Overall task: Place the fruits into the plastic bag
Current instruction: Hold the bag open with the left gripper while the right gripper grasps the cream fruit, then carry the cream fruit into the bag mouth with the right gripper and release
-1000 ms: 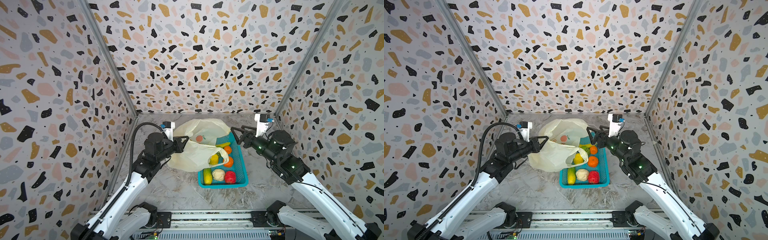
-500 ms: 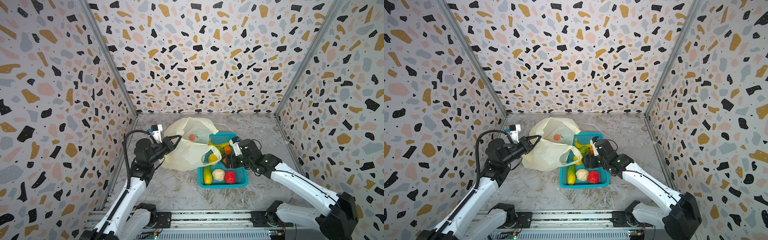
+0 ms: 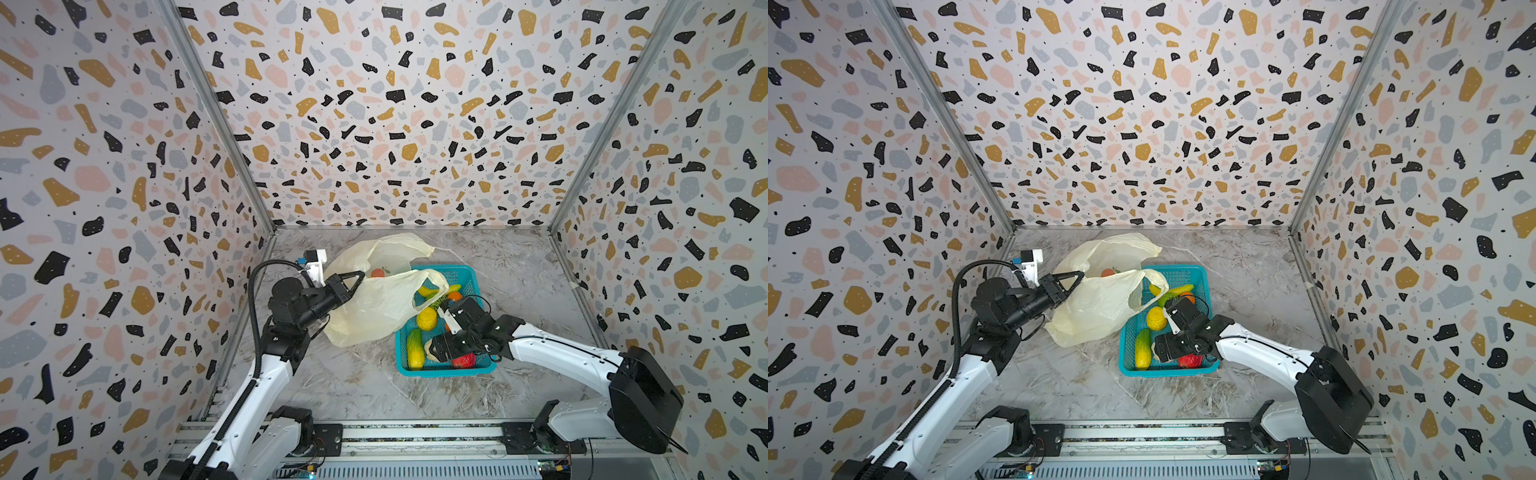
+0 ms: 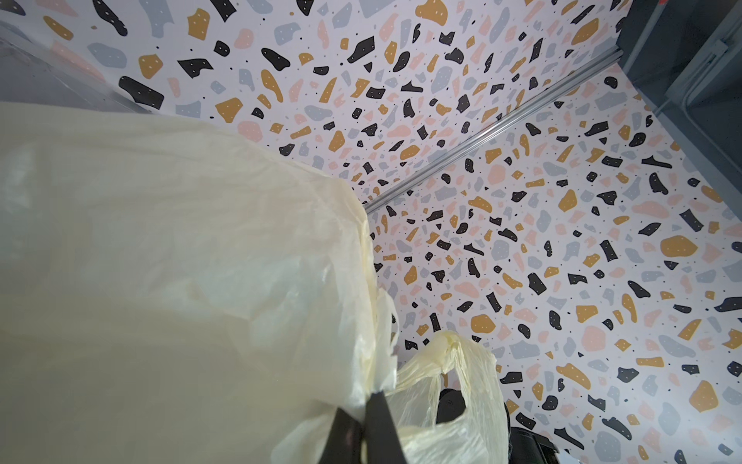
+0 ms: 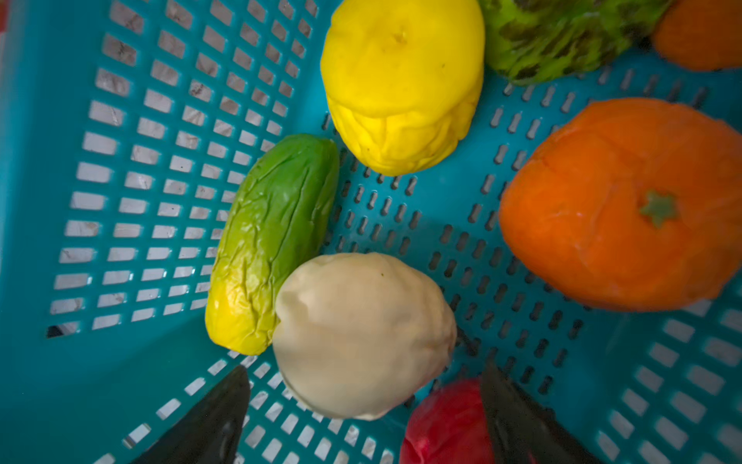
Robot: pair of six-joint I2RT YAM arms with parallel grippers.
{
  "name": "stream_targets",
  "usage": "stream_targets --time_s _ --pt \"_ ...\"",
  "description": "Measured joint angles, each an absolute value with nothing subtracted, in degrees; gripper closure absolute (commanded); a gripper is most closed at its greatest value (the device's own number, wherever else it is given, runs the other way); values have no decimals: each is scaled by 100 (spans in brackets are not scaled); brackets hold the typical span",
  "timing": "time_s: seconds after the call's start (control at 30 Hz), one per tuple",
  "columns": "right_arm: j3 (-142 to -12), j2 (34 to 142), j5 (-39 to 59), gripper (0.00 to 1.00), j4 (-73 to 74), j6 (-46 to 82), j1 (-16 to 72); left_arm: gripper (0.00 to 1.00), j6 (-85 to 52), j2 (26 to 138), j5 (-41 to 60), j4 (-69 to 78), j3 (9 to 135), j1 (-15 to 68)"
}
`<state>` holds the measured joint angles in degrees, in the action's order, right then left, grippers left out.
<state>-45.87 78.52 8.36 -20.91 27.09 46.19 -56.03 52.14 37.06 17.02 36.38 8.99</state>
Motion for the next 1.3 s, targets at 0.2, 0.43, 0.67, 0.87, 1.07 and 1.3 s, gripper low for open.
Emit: stream_targets --time_s 0.2,0.43,0.67,0.87,1.07,1.3 --pt "-4589 8191 740 11 -1831 2582 4729 100 -5459 5212 3706 1542 3638 899" --pt "-4633 8503 582 52 -1568 2456 4766 100 -5400 5212 3706 1496 3638 899" --pt "-4630 8364 539 78 -1597 2447 4727 100 -5352 5212 3706 1463 3638 899" --pt "-4698 7391 515 78 -1909 2401 4152 100 -5304 5212 3728 1459 3638 899" --pt "-5441 6563 196 78 -1935 2265 3297 100 -5214 5212 3863 1457 3638 899" --pt "-6058 6654 434 78 -1083 2014 3227 100 -4967 5199 3957 1402 3638 899"
